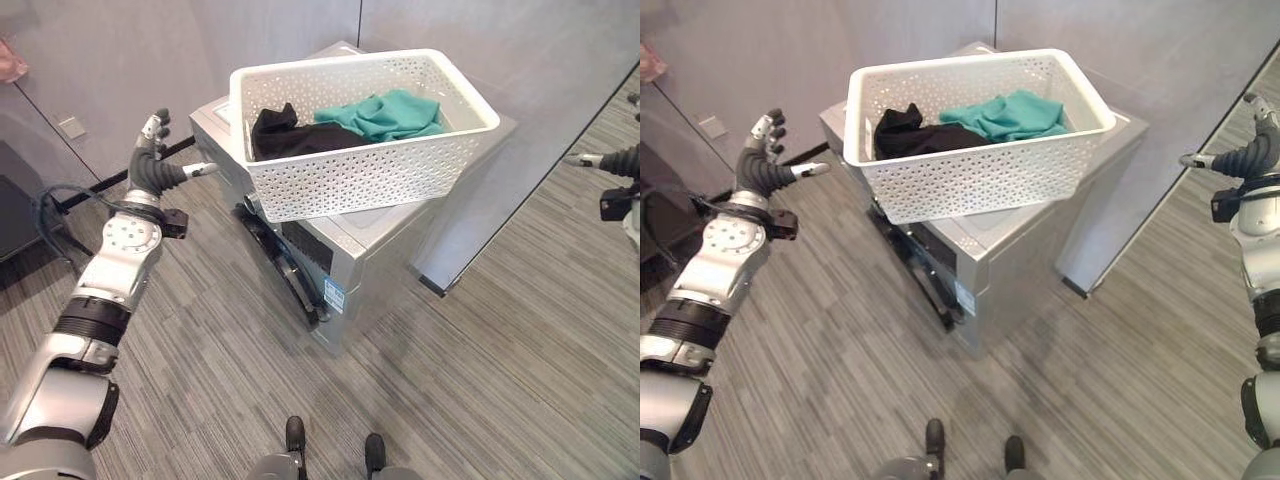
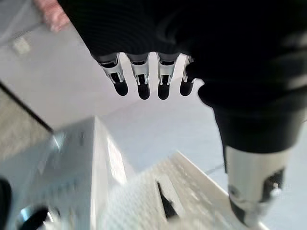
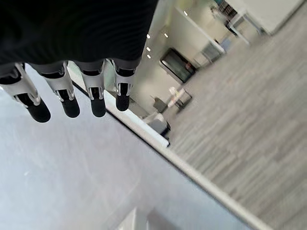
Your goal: Grab the laundry basket,head to the washer,open it,put in the laundry and shut it.
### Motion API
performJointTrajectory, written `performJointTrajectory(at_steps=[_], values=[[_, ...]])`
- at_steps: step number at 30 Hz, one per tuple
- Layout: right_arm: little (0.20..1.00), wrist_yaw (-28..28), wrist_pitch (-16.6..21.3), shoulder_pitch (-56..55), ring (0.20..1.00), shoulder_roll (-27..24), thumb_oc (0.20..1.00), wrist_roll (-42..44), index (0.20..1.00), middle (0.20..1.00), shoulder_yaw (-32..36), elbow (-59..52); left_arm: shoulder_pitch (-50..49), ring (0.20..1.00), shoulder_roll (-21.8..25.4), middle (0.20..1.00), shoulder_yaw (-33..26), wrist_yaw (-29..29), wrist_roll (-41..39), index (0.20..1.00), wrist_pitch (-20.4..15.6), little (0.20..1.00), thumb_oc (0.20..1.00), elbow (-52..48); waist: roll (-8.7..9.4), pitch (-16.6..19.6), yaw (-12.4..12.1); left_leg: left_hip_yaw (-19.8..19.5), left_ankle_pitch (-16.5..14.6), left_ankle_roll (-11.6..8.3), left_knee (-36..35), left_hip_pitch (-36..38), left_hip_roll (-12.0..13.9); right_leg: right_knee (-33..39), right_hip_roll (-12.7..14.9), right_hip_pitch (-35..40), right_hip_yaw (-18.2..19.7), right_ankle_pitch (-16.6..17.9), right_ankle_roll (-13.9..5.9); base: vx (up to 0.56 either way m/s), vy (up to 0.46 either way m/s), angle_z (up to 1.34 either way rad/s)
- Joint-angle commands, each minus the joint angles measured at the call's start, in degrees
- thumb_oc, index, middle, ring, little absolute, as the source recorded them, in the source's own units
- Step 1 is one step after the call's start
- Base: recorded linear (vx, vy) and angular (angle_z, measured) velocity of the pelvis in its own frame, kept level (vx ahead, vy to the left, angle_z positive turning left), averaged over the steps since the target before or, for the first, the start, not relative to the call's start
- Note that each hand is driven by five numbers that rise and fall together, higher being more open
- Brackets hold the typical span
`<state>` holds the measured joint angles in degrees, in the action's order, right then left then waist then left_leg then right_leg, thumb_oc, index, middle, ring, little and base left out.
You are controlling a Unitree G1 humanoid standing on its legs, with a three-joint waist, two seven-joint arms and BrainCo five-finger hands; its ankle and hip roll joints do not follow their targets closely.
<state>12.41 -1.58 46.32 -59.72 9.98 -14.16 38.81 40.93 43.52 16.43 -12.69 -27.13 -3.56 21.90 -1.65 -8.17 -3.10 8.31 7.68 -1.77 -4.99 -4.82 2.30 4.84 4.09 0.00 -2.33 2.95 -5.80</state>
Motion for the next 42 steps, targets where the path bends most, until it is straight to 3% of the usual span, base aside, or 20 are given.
performJointTrajectory(at_steps=[1,9,16,25,32,42], values=[[1.0,-0.12,3.25,9.32,1.0,-0.84,1.0,4.27,1.0,1.0,-1.02,2.29,1.3,1.0,-1.17,1.0,-1.39,0.21,-1.28,1.0,-5.19,1.0,1.0,-7.1,3.1,1.76,-2.24,-2.21,-4.59,-2.84,-0.01,-0.43,1.34,0.16,6.98,1.59,-4.51,-2.73,-5.28,0.0,-0.056,0.0],[1.0,-1.17,3.73,15.78,1.0,0.56,1.0,10.53,1.0,1.0,-4.13,7.15,-1.84,1.0,-5.28,1.0,0.18,0.7,-6.64,1.0,-5.53,1.0,1.0,-14.47,2.85,1.1,-2.66,-2.8,-4.04,-3.22,-0.01,-1.29,1.34,0.16,6.68,1.4,-5.03,-2.76,-4.91,0.0,-0.029,0.07],[1.0,-4.36,2.41,20.8,1.0,1.46,1.0,11.73,1.0,1.0,-9.82,12.26,-4.92,1.0,-7.47,1.0,1.43,1.97,-4.45,1.0,-4.58,1.0,1.0,-19.09,3.21,0.52,-2.96,-3.28,-3.89,-3.35,-0.01,-2.04,1.3,0.16,6.58,1.02,-5.3,-2.79,-4.6,0.0,-0.003,0.02],[1.0,-13.24,-0.08,23.5,1.0,2.42,1.0,14.3,1.0,1.0,-18.53,14.31,-5.46,1.0,-6.93,1.0,2.84,4.92,-0.48,1.0,-3.61,1.0,1.0,-17.87,3.77,-0.5,-2.86,-3.09,-3.5,-3.51,-0.01,-3.06,1.42,0.16,6.47,-0.17,-4.89,-2.37,-4.54,-0.01,0.002,0.03],[1.0,-18.86,-1.46,21.43,1.0,2.08,1.0,12.34,1.0,1.0,-23.95,5.17,-1.58,1.0,-3.89,1.0,3.86,5.69,6.06,1.0,-2.02,1.0,1.0,-8.1,3.93,-0.72,-1.56,-2.22,-3.62,-3.4,-0.01,-3.1,1.51,0.16,6.81,-0.86,-4.15,-1.84,-4.81,0.0,0.013,-0.04],[1.0,-18.94,0.47,13.94,1.0,3.62,1.0,13.53,1.0,1.0,-20.95,-11.5,10.6,1.0,-3.04,1.0,6.3,2.77,9.9,1.0,0.36,1.0,1.0,10.83,4.12,-0.93,1.62,-0.85,-3.68,-3.37,-0.01,-2.9,1.99,0.16,6.64,-2.03,-2.62,-1.33,-4.88,-0.01,0.012,-0.06]])
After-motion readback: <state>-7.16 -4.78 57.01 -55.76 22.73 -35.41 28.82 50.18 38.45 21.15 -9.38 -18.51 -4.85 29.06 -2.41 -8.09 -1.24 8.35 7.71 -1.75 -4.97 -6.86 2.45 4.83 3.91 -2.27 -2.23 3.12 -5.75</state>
